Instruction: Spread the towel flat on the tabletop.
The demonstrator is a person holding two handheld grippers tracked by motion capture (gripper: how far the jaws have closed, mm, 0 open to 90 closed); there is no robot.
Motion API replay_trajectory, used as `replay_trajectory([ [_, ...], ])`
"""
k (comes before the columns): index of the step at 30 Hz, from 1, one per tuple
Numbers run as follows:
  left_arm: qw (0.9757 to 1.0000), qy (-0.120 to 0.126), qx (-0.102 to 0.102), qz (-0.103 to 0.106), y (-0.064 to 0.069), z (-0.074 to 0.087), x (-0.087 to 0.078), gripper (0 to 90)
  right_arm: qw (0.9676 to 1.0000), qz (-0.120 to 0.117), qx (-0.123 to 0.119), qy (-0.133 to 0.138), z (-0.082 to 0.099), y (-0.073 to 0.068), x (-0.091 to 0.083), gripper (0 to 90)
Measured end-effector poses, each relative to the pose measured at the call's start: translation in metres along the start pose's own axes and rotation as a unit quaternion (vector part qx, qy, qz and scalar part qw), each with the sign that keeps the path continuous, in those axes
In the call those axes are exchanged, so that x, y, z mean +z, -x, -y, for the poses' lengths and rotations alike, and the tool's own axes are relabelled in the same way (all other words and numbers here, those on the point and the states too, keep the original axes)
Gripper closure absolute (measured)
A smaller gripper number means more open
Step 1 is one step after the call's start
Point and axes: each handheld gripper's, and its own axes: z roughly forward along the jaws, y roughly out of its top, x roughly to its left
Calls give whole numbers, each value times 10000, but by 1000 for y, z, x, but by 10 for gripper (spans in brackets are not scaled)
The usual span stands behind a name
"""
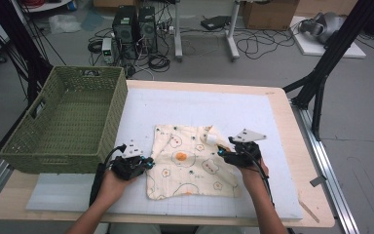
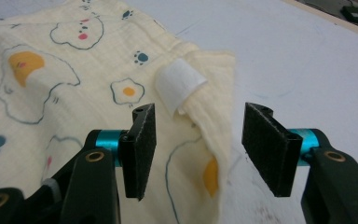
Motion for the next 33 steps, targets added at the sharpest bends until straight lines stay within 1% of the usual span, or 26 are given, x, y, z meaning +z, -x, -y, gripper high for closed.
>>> replay_trajectory([
  [2, 10000, 16, -28, 13, 1, 1, 0, 858, 9997, -42, -117, -191, -7, -5, 19, 429],
  [3, 10000, 16, -28, 13, 1, 1, 0, 858, 9997, -42, -117, -191, -7, -5, 19, 429],
  [5, 10000, 15, -14, 30, 1, 1, -1, 857, 9988, -217, -189, -404, -12, -7, 39, 448],
  [7, 10000, 37, -41, 54, 1, 2, -1, 857, 9981, -244, -243, -514, -13, -8, 46, 467],
  [8, 10000, 42, -41, 50, 1, 2, -1, 856, 9972, -232, -364, -618, -14, -9, 51, 491],
  [9, 10000, 25, -35, 57, 1, 2, -2, 856, 9967, -191, -366, -697, -15, -5, 57, 613],
  [10, 10000, 11, -21, 61, 1, 2, -1, 855, 9966, -51, -418, -704, -17, -3, 57, 702],
  [11, 10000, 11, -21, 61, 1, 2, -1, 856, 9966, -51, -418, -704, -17, -3, 57, 702],
  [12, 10000, 6, -19, 60, 1, 2, -1, 856, 9968, 100, -396, -693, -17, 0, 57, 733],
  [13, 10000, 15, -34, 59, 1, 2, 0, 855, 9961, 387, -216, -762, -15, 10, 57, 790],
  [14, 10000, 15, -34, 59, 1, 2, 0, 856, 9961, 387, -216, -762, -15, 10, 57, 790],
  [15, 10000, 13, -34, 59, 1, 2, 0, 856, 9949, 634, -15, -779, -12, 22, 54, 815],
  [16, 10000, 9, -35, 55, 1, 2, 0, 856, 9940, 766, 89, -777, -9, 27, 53, 827],
  [18, 10000, -6, -23, 49, 1, 2, -1, 856, 9903, 1097, 293, -797, -5, 38, 49, 821],
  [19, 10000, -10, -24, 48, 1, 2, -1, 856, 9903, 1097, 293, -797, -5, 38, 49, 821],
  [20, 10000, -11, -28, 53, 1, 2, 0, 855, 9880, 1228, 403, -843, -3, 44, 47, 797],
  [21, 10000, -26, -32, 53, 1, 1, -1, 845, 9839, 1410, 683, -862, 3, 54, 43, 734],
  [23, 9998, -24, -161, 105, -1, -2, 0, 760, 9818, 1553, 768, -772, 4, 58, 38, 653],
  [24, 9998, -24, -161, 105, -1, -2, 0, 683, 9819, 1583, 782, -686, 4, 59, 33, 633],
  [25, 9993, 39, -347, 110, -6, -7, 0, 600, 9830, 1530, 827, -596, 3, 60, 29, 616],
  [26, 9993, 39, -347, 110, -6, -7, 0, 558, 9830, 1530, 827, -596, 3, 60, 29, 616],
  [27, 9981, 213, -570, 101, -10, -15, 0, 525, 9850, 1441, 848, -436, 2, 60, 21, 591],
  [28, 9981, 213, -570, 101, -10, -15, 0, 495, 9865, 1377, 809, -367, 2, 60, 16, 581],
  [29, 9968, 432, -673, 32, -15, -24, 1, 488, 9878, 1297, 788, -335, 2, 59, 12, 577],
  [32, 9954, 582, -757, -115, -22, -32, 5, 496, 9907, 1173, 636, -254, 3, 53, -1, 547],
  [33, 9943, 608, -850, -214, -30, -39, 13, 498, 9912, 1153, 613, -233, 4, 51, -5, 544],
])
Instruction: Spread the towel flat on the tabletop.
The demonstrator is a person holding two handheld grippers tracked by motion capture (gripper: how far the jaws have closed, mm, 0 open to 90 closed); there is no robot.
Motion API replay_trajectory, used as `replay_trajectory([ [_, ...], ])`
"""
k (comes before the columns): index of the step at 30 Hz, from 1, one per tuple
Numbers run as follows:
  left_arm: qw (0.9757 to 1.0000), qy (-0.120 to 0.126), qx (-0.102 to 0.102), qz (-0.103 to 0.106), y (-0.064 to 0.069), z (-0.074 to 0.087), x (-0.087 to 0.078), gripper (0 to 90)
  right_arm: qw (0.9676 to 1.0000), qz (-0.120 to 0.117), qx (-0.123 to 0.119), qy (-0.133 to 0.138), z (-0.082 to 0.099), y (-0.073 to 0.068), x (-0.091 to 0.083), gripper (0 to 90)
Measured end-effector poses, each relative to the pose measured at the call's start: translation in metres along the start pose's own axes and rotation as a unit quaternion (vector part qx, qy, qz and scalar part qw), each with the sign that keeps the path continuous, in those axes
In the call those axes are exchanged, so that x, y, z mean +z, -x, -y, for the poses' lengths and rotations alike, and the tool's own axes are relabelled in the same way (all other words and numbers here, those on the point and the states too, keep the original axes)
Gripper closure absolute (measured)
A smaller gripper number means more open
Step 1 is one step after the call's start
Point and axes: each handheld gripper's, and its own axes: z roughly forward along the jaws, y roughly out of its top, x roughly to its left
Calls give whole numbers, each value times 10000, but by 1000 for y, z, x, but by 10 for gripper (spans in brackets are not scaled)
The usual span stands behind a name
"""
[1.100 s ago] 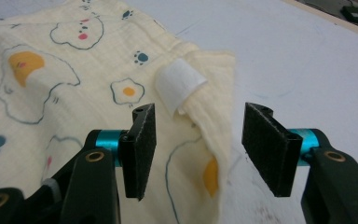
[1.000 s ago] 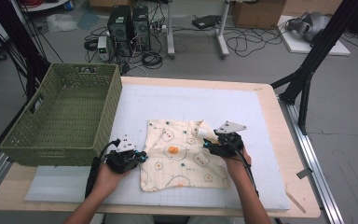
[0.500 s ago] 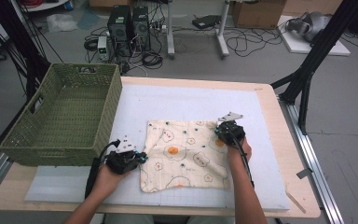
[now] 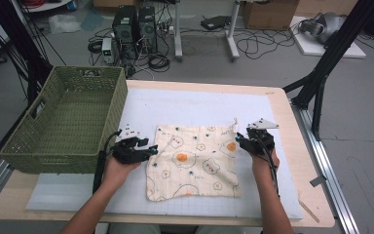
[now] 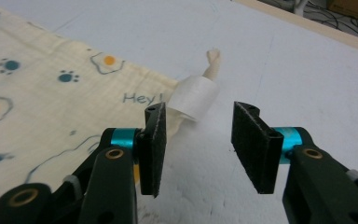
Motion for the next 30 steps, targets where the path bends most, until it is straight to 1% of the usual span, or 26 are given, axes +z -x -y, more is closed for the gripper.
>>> replay_trajectory([
  [1, 10000, 0, 0, 0, 0, 0, 0, 503, 10000, 0, 0, 0, 0, 0, 0, 544],
  [2, 9998, 43, -85, -148, -6, -7, 10, 509, 9999, -78, -88, 112, 3, -2, -11, 537],
  [5, 9992, 32, -186, -342, -15, -16, 27, 524, 9994, -190, -202, 185, 9, -5, -23, 537],
  [7, 9989, -165, -202, -393, -18, -20, 39, 531, 9991, -256, -251, 235, 13, -7, -30, 537],
  [8, 9988, -141, -162, -430, -18, -21, 44, 532, 9989, -294, -262, 248, 15, -8, -33, 538],
  [10, 9980, -343, -55, -521, -18, -22, 54, 536, 9987, -355, -234, 274, 18, -9, -35, 538],
  [11, 9980, -343, -55, -521, -18, -22, 54, 535, 9987, -355, -234, 274, 18, -9, -35, 538],
  [12, 9976, -419, 16, -547, -18, -21, 62, 533, 9986, -411, -226, 239, 21, -11, -34, 538],
  [13, 9969, -509, 53, -598, -18, -21, 65, 533, 9986, -441, -207, 211, 23, -11, -32, 538],
  [14, 9963, -610, 87, -594, -18, -20, 68, 534, 9985, -491, -176, 182, 23, -12, -29, 538],
  [15, 9959, -591, 183, -658, -16, -19, 69, 537, 9983, -538, -149, 145, 24, -13, -25, 538],
  [16, 9959, -591, 183, -658, -16, -19, 69, 580, 9983, -545, -162, 85, 24, -14, -22, 539],
  [17, 9960, -569, 388, -576, -15, -19, 70, 675, 9982, -582, -148, 60, 24, -15, -18, 541],
  [18, 9950, -578, 512, -630, -14, -20, 69, 794, 9979, -638, -121, 53, 23, -17, -13, 542],
  [19, 9950, -578, 512, -630, -14, -20, 69, 865, 9979, -638, -121, 53, 23, -17, -13, 542],
  [20, 9932, -590, 546, -837, -16, -21, 70, 870, 9969, -781, -19, 19, 22, -20, -5, 547],
  [21, 9932, -590, 546, -837, -16, -21, 70, 871, 9965, -837, 18, -10, 21, -22, -1, 551],
  [22, 9924, -558, 463, -990, -19, -22, 69, 871, 9965, -837, 18, -10, 21, -22, -1, 551],
  [23, 9921, -517, 307, -1100, -23, -22, 68, 871, 9962, -864, 28, -53, 20, -24, 4, 555],
  [24, 9909, -425, 99, -1273, -31, -22, 65, 871, 9963, -843, 28, -183, 19, -29, 12, 560],
  [25, 9903, -382, 92, -1335, -34, -22, 64, 871, 9962, -837, 34, -241, 18, -30, 15, 563],
  [26, 9903, -382, 92, -1335, -34, -22, 64, 871, 9962, -837, 34, -241, 18, -30, 15, 563],
  [27, 9899, -348, 87, -1371, -37, -22, 62, 871, 9959, -845, -2, -310, 17, -34, 23, 581],
  [28, 9900, -266, 29, -1388, -41, -22, 61, 871, 9957, -874, 11, -316, 17, -35, 25, 623],
  [29, 9901, -231, 7, -1387, -41, -22, 61, 870, 9952, -935, 43, -297, 15, -35, 27, 693],
  [30, 9901, -231, 7, -1387, -41, -22, 61, 870, 9952, -935, 43, -297, 15, -35, 27, 693],
])
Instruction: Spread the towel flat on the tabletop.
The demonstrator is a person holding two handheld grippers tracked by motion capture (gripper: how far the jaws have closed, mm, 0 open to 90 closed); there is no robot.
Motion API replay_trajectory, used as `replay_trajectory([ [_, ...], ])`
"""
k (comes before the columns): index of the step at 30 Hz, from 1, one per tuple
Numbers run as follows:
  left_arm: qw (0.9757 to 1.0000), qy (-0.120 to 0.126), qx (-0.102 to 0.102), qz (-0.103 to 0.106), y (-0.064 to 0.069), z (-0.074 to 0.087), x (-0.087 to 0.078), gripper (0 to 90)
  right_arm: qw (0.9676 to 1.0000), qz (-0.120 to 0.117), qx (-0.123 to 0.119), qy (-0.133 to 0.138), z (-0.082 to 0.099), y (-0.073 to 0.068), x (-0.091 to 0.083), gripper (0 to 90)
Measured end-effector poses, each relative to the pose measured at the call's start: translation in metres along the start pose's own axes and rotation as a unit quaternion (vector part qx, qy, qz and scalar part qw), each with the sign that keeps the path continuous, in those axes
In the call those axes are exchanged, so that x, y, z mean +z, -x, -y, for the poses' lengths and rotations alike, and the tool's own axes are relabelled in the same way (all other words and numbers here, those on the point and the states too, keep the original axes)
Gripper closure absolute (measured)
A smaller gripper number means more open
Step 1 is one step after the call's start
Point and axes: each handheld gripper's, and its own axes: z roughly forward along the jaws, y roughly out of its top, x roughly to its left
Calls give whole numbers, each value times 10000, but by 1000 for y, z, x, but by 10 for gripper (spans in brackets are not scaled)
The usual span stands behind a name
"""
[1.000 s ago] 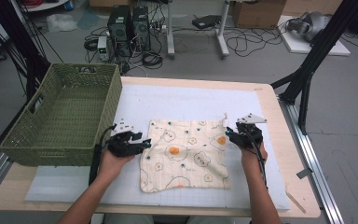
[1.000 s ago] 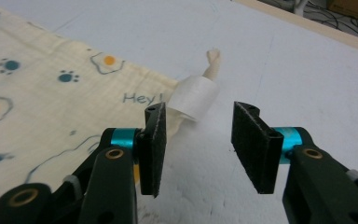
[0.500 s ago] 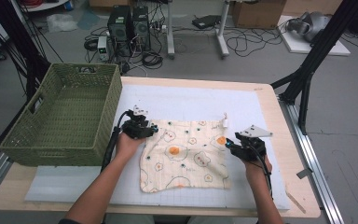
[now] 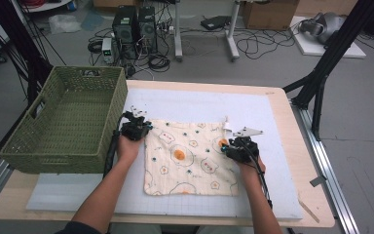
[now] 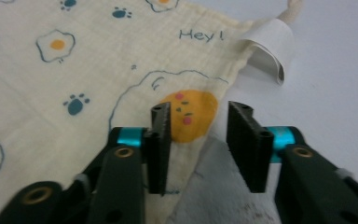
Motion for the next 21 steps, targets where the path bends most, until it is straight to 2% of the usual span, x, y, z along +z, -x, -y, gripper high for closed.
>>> replay_trajectory([
  [1, 10000, 10, -7, 13, 0, 0, 1, 870, 9999, -107, 16, 1, -1, 0, 1, 810],
  [2, 10000, -24, 35, 61, 1, 1, 2, 864, 9998, -106, -140, -49, -5, -2, 4, 877],
  [3, 9999, -40, 2, 136, 3, 1, 2, 850, 9998, 9, -176, -63, -7, -1, 5, 879],
  [4, 9998, -87, -40, 184, 4, 1, 3, 790, 9995, 235, -181, -87, -9, 0, 6, 881],
  [5, 9994, -104, -176, 267, 5, 2, 3, 683, 9988, 434, -199, -114, -10, 2, 7, 881],
  [6, 9994, -104, -176, 267, 5, 2, 3, 623, 9980, 609, -131, -123, -10, 6, 7, 880],
  [7, 9989, -134, -244, 368, 6, 2, 3, 578, 9969, 772, -38, -133, -9, 10, 7, 880],
  [9, 9986, -207, -128, 463, 10, 1, 0, 506, 9957, 914, 133, -117, -8, 17, 7, 878],
  [12, 9983, -203, -40, 546, 12, 0, -4, 496, 9958, 889, 216, -89, -7, 17, 6, 848],
  [13, 9977, -182, 4, 658, 14, 1, -8, 505, 9961, 859, 163, -71, -7, 15, 4, 780],
  [15, 9974, -227, 33, 687, 16, 2, -8, 517, 9964, 832, 148, -18, -8, 14, 2, 753],
  [16, 9965, -314, 138, 757, 18, 5, -7, 559, 9969, 767, 149, 72, -8, 13, -3, 708],
  [17, 9963, -355, 208, 751, 19, 6, -6, 606, 9972, 724, 158, 85, -8, 12, -5, 700],
  [18, 9968, -297, 353, 647, 21, 7, -6, 666, 9974, 705, 91, 136, -8, 11, -8, 695],
  [19, 9966, -268, 433, 648, 21, 7, -6, 770, 9976, 668, 68, 154, -7, 9, -11, 684],
  [20, 9967, -256, 622, 462, 24, 6, -6, 850, 9978, 635, 23, 175, -6, 8, -14, 670],
  [21, 9967, -256, 622, 462, 24, 6, -6, 871, 9978, 635, 23, 175, -6, 8, -14, 670],
])
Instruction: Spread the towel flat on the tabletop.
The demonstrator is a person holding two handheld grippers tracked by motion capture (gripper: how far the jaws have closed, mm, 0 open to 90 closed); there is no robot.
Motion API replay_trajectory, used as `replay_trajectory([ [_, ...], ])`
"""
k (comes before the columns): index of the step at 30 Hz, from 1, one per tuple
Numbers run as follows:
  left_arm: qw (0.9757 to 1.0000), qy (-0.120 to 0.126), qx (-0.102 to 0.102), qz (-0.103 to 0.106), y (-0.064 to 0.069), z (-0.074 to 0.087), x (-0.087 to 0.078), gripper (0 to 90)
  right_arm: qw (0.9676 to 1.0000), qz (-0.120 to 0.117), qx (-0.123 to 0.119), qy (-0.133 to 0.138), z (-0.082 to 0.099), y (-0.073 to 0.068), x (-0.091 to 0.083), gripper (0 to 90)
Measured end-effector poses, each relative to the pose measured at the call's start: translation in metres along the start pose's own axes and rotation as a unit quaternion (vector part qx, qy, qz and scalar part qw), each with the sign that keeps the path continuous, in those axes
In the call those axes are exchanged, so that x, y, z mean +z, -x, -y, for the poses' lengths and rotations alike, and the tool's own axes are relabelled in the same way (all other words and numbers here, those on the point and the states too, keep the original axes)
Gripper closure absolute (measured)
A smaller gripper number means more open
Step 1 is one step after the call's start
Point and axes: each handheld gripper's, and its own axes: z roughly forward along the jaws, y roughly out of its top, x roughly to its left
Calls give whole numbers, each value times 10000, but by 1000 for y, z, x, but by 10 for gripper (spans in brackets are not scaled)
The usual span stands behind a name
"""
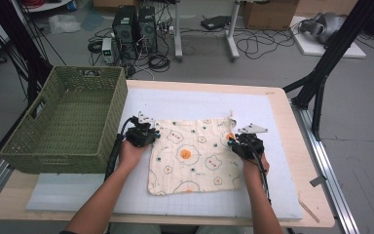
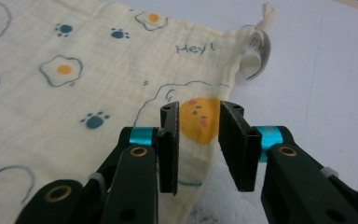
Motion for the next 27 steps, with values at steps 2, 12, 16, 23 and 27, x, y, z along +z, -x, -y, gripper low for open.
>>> replay_trajectory([
  [2, 9991, 12, 128, -408, -1, -2, 2, 878, 9999, -65, -92, 127, 5, -3, -12, 646],
  [12, 9995, 145, -212, -177, -12, 0, -1, 762, 9981, -567, -213, -136, 30, -18, -24, 602],
  [16, 9986, 302, -426, 50, -11, 3, -10, 609, 9966, -681, -423, -203, 35, -17, -28, 827],
  [23, 9981, 324, -338, 389, 2, 8, -33, 564, 9988, -313, -310, -190, 41, -13, -36, 636],
  [27, 9970, 385, -351, 575, 10, 23, -50, 558, 9992, -336, -215, 24, 44, -11, -48, 571],
])
